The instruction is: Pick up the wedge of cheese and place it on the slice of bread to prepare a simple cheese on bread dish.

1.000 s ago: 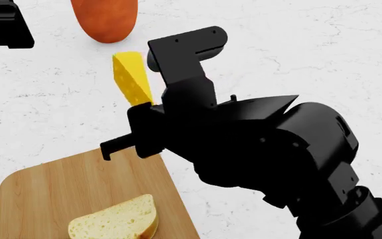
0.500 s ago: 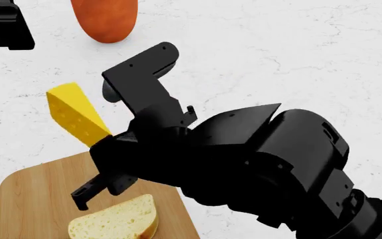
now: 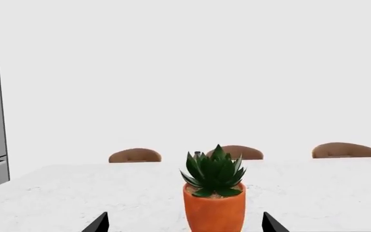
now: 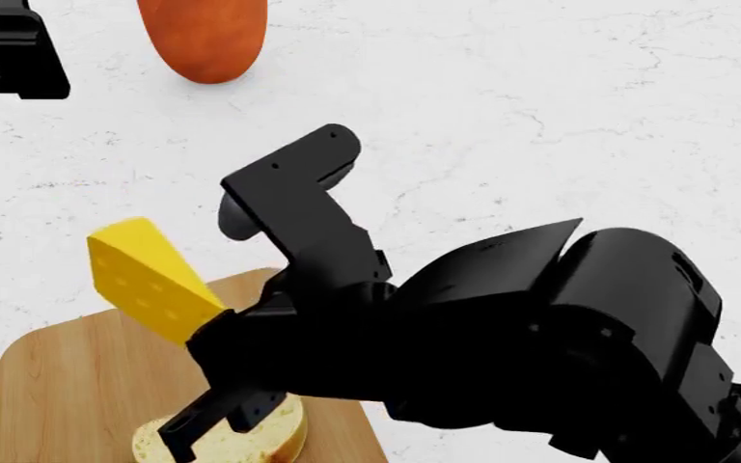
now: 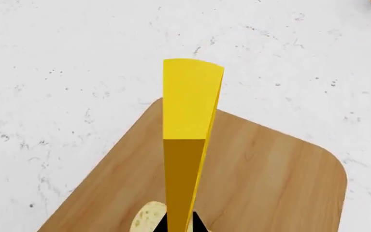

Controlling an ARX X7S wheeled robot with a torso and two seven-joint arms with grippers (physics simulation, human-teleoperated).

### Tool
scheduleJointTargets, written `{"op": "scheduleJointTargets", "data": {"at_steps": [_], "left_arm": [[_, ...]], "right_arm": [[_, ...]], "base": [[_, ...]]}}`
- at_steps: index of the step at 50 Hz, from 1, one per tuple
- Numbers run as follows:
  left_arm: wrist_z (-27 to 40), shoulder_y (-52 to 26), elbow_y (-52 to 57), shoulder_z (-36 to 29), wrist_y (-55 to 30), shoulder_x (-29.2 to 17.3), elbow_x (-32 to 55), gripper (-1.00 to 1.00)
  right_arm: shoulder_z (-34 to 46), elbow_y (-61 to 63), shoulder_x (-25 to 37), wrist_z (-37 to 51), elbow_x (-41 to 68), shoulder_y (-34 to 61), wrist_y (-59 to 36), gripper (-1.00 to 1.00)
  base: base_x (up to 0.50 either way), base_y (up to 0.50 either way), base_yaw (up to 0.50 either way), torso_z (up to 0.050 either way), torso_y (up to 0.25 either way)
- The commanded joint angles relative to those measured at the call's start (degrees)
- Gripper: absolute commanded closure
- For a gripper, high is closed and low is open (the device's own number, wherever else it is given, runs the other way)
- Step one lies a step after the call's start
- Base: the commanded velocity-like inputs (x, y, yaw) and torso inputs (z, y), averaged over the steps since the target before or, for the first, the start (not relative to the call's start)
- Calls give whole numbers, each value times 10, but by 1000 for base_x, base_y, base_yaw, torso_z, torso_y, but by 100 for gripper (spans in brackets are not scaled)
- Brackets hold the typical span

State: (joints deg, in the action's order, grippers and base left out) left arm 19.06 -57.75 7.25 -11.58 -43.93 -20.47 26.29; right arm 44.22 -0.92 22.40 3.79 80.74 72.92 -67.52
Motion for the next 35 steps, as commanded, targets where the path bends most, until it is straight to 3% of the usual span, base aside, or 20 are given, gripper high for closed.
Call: {"op": "scheduleJointTargets", "data": {"at_steps": [1,35], "left_arm": [[1,-1,0,-3,0,-1,0,-100],[4,-2,0,-5,1,-4,3,-100]], "right_arm": [[-2,0,18,-2,12,0,-11,100],[42,-11,26,-53,14,-36,-24,100]], "base": [[0,0,0,0,0],[0,0,0,0,0]]}}
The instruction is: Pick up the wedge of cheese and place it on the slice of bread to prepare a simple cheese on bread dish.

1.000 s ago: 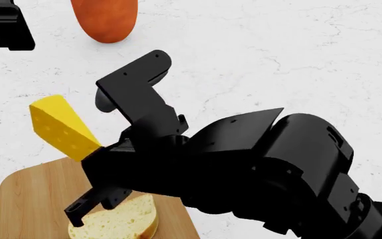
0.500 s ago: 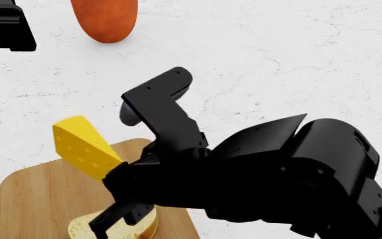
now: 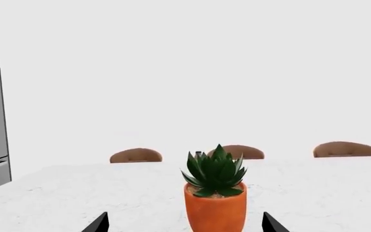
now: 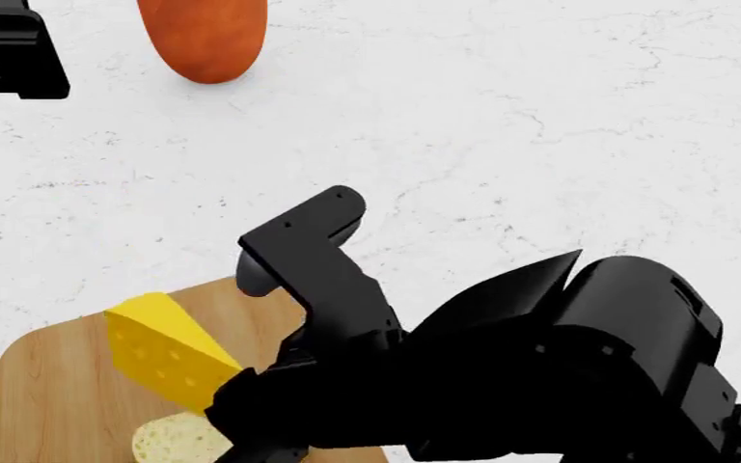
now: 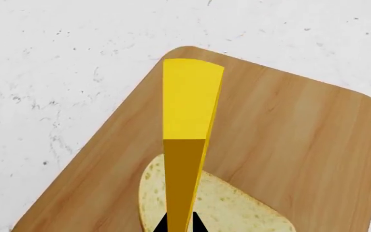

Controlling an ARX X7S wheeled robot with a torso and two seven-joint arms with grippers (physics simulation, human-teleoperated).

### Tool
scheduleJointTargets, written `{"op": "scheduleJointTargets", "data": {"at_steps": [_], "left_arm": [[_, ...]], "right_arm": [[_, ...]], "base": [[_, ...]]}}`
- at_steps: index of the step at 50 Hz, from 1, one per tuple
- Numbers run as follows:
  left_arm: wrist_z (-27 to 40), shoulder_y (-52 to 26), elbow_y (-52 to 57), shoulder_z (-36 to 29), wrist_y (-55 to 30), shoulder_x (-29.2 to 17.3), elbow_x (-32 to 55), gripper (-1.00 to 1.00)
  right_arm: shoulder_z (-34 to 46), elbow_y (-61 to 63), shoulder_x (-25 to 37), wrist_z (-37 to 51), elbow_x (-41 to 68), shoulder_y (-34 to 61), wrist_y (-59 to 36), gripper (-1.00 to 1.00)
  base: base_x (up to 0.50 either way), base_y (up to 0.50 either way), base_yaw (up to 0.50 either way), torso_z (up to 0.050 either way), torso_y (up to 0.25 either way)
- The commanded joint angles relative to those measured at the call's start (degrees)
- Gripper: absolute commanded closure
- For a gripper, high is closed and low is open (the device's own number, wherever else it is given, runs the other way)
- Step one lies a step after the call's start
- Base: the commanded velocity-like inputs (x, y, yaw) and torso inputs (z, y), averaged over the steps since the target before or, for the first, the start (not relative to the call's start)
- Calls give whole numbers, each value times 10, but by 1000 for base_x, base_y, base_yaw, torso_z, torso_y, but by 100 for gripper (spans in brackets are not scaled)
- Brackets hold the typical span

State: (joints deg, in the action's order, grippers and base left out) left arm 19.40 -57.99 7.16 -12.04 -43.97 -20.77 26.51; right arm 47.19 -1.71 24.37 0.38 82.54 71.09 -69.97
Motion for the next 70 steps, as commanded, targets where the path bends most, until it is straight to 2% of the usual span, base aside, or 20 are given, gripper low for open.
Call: {"op": "scheduleJointTargets", "data": {"at_steps": [1,16,36,51,60,61,70], "left_arm": [[1,0,1,-1,2,-1,1,-100],[4,0,3,-3,-1,-2,2,-100],[5,-2,1,-9,-2,-4,1,-100],[6,-2,0,-13,0,-5,1,-100],[6,-3,0,-13,0,-6,2,-100],[7,-3,0,-14,0,-6,2,-100],[7,-2,0,-13,1,-6,3,-100]], "right_arm": [[11,-1,9,-16,-1,-20,0,100],[-17,57,43,62,68,-35,-12,100],[-3,26,63,44,35,-37,-5,100],[31,-4,50,-28,-46,-37,38,100],[28,4,58,-28,-46,-38,42,100],[27,6,58,-27,-43,-37,41,-100],[32,11,53,-33,-41,-33,40,-100]], "base": [[0,0,0,0,0],[0,0,0,0,0],[0,0,0,0,0],[1,0,0,0,0],[0,0,1,0,0],[0,0,0,0,0],[0,0,0,0,0]]}}
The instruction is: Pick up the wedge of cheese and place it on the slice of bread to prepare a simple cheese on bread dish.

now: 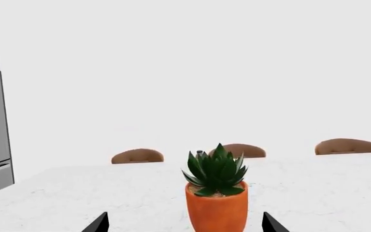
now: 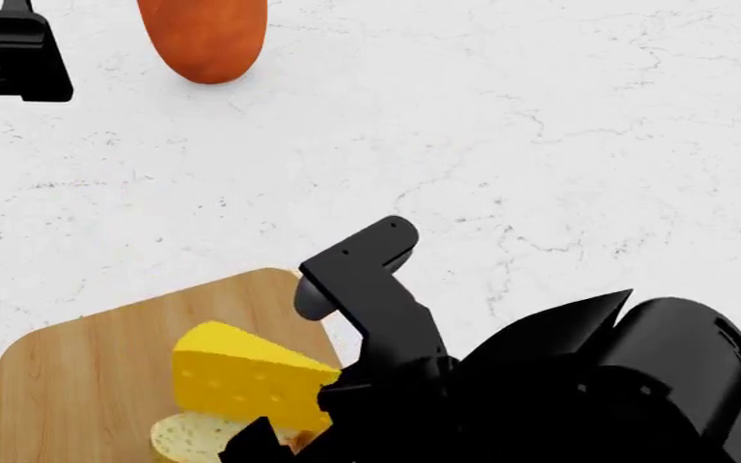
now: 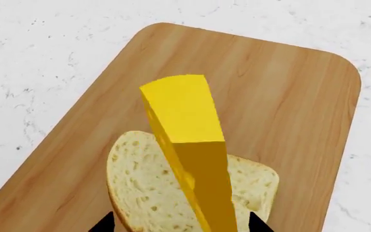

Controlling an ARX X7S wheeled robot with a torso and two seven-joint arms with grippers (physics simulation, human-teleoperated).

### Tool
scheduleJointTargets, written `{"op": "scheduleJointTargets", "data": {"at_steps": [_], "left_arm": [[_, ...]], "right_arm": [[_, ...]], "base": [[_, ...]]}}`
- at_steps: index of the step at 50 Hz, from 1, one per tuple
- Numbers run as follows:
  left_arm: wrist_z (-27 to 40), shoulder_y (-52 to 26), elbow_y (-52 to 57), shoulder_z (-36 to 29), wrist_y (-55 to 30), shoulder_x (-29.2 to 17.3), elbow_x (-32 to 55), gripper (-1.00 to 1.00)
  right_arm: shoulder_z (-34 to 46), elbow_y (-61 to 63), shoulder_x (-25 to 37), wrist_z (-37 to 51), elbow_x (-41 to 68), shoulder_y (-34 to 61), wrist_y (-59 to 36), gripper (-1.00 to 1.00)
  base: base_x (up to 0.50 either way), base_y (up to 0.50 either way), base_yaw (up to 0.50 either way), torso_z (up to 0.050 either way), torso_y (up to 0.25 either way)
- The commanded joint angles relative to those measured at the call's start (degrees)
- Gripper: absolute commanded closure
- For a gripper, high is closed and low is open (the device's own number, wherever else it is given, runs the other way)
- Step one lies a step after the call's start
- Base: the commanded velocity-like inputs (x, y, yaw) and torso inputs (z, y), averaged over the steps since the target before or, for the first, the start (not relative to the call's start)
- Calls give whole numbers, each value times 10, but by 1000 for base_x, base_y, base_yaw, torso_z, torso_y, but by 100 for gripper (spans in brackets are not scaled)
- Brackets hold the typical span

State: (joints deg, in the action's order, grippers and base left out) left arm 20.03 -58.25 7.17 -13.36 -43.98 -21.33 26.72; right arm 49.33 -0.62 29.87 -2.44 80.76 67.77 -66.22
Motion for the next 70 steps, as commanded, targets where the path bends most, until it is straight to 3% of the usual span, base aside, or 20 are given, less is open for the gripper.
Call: {"op": "scheduleJointTargets", "data": {"at_steps": [1,17,53,70], "left_arm": [[1,1,0,0,1,-1,2,-100],[2,0,-1,-1,2,-2,3,-100],[6,0,-1,-1,3,-3,8,-100],[8,0,1,0,4,-4,11,-100]], "right_arm": [[9,1,-2,-4,-22,1,2,-100],[10,26,-1,20,2,26,-26,-100],[-30,71,-28,163,135,213,-108,-100],[-54,85,17,363,242,270,-90,-100]], "base": [[0,0,0,0,0],[0,0,0,0,0],[0,0,0,0,0],[0,0,0,0,0]]}}
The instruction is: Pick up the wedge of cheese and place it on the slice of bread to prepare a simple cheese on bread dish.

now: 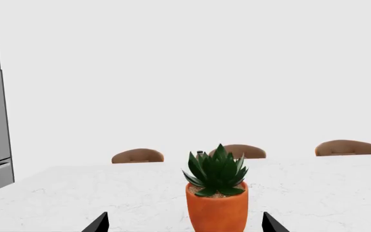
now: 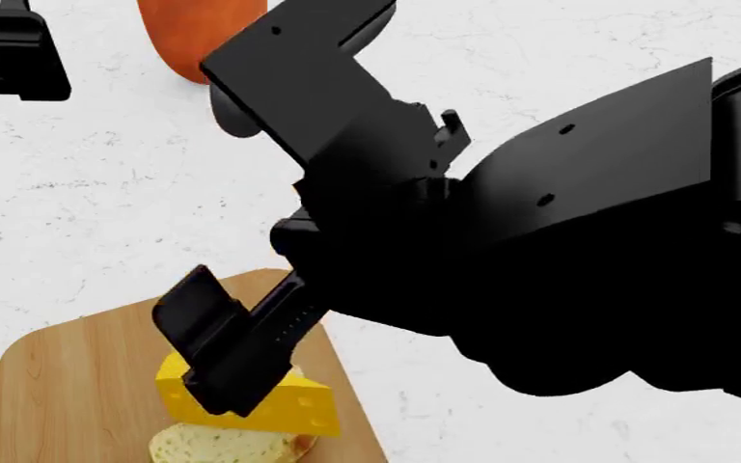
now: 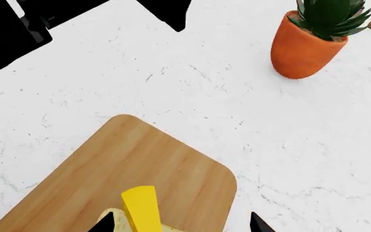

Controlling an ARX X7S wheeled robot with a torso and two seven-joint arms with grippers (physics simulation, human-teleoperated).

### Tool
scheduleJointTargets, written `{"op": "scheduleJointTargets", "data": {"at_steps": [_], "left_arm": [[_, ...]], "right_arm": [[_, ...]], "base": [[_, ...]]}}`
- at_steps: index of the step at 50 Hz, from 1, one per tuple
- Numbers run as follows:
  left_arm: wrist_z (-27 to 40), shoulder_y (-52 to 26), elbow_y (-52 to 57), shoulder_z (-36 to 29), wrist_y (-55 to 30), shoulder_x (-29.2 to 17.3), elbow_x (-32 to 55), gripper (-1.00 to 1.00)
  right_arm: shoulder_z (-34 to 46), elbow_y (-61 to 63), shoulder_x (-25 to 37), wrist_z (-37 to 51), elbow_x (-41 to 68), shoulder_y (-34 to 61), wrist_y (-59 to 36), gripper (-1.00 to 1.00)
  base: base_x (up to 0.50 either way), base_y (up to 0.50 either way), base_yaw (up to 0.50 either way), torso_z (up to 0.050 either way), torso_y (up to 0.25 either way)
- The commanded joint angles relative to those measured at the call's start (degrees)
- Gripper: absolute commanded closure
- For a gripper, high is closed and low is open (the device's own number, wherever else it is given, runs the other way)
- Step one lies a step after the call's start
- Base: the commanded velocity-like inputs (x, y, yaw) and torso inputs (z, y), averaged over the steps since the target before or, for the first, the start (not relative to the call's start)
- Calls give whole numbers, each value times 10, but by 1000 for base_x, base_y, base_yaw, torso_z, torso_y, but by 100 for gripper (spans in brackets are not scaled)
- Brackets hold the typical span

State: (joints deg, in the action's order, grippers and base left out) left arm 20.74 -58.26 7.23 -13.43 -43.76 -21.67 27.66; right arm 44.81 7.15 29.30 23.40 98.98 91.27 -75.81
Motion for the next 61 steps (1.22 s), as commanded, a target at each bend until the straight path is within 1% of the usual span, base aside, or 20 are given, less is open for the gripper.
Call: {"op": "scheduleJointTargets", "data": {"at_steps": [1,3,12,17,18,21,22,27,32,35,42,46,49,50,51,54,55,59,60,61], "left_arm": [[1,0,1,0,2,-1,1,-100],[1,1,0,0,3,-1,1,-100],[6,-1,-3,-2,0,-1,0,-100],[8,0,-7,25,-2,4,20,-100],[-6,-3,1,17,-3,-2,23,-100],[1,-9,27,6,-41,-13,27,-100],[10,-16,43,23,-60,-16,41,-100],[25,-31,91,28,-115,-34,60,-100],[39,-45,143,52,-182,-56,94,-100],[46,-55,163,63,-209,-62,110,-100],[63,-87,211,88,-276,-70,151,-100],[83,-128,241,123,-338,-65,193,-100],[81,-137,263,145,-351,-63,219,-100],[88,-150,268,149,-378,-64,232,-100],[99,-156,275,172,-397,-56,248,-100],[124,-169,295,203,-446,-43,286,-100],[145,-175,299,213,-460,-39,317,-100],[265,-209,279,213,-459,-58,473,-100],[258,-217,289,186,-456,-75,470,-100],[274,-217,282,202,-451,-70,490,-100]], "right_arm": [[-12,8,28,101,59,29,9,-100],[-15,11,31,105,60,28,14,-100],[-17,6,49,207,107,84,27,-100],[-22,16,56,212,108,86,33,-100],[-22,15,56,212,108,92,31,-100],[-23,6,56,216,115,111,28,-100],[-21,-5,53,211,113,120,23,-100],[-21,-13,58,188,98,119,16,-100],[-23,-5,68,177,92,104,19,-100],[-19,-26,62,173,91,120,14,-100],[-26,7,85,175,84,75,34,-100],[-23,-6,88,183,103,97,26,-100],[-25,14,98,190,104,76,35,-100],[-28,23,104,195,109,68,42,-100],[-27,23,106,205,120,70,43,-100],[-33,46,120,218,122,45,61,-100],[-31,48,124,232,127,44,64,-100],[-26,33,122,254,149,80,56,-100],[-25,47,129,266,149,69,62,-100],[-25,39,126,265,153,79,60,-100]], "base": [[0,0,0,0,0],[0,0,0,0,0],[0,0,0,0,0],[0,0,0,0,0],[0,0,0,0,0],[0,0,0,0,0],[0,0,0,0,0],[0,0,0,0,0],[0,0,0,0,0],[0,0,0,0,0],[0,0,0,0,0],[0,0,0,0,0],[0,0,0,0,0],[0,0,0,0,0],[0,0,0,0,0],[0,0,0,0,0],[0,0,0,0,0],[0,0,0,0,0],[0,0,0,0,0],[0,0,0,0,0]]}}
